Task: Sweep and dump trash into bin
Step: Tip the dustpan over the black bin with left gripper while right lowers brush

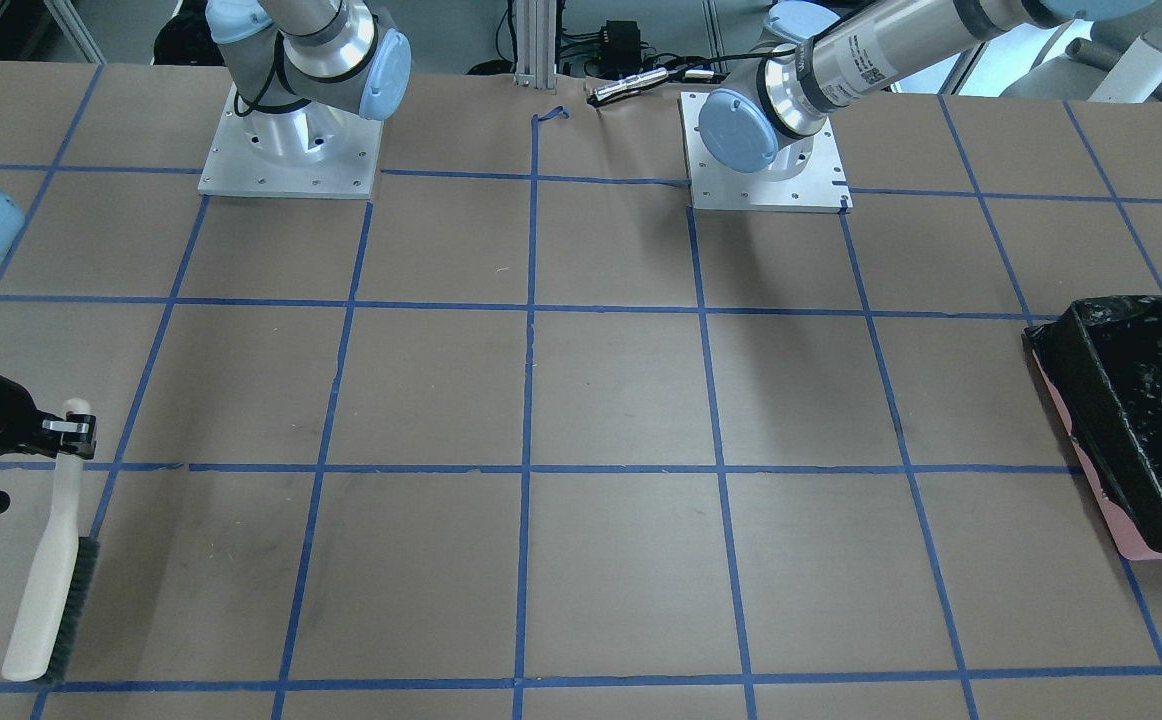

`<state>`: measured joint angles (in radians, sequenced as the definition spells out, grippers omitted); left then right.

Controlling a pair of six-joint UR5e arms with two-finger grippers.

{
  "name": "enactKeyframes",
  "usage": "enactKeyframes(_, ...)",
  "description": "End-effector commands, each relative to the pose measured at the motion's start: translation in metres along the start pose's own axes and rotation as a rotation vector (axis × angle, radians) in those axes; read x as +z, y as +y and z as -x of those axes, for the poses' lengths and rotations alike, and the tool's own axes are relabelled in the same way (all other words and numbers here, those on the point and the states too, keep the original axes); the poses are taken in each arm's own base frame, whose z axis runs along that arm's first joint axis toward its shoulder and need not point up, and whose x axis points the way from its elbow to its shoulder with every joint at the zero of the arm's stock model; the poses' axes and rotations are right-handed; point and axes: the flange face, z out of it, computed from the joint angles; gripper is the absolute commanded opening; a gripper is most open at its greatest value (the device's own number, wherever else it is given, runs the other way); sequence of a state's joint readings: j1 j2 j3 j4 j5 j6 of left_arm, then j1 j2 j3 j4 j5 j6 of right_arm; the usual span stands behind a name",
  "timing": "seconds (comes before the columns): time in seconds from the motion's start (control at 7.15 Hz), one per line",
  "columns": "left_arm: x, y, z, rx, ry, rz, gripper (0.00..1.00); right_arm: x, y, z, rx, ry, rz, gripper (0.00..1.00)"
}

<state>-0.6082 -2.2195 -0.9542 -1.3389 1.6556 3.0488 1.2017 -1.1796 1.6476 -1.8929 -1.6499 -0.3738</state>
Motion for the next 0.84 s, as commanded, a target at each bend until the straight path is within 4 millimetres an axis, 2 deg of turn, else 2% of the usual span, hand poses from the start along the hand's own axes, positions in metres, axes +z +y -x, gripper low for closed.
enactKeyframes(0.0, 0.006, 0.011, 0.001, 0.037, -0.006, 0.021, 0.00, 0.002, 0.005, 0.003, -0.022, -0.005, 0.007, 0.11)
enactKeyframes(0.56, 0.008, 0.015, 0.016, 0.228, -0.010, 0.088, 0.00, 0.011, 0.006, 0.003, -0.017, -0.009, 0.015, 0.14)
enactKeyframes(0.7, 0.007, 0.013, 0.025, 0.284, -0.011, 0.093, 0.00, 0.013, 0.006, 0.003, -0.014, -0.011, 0.020, 0.15)
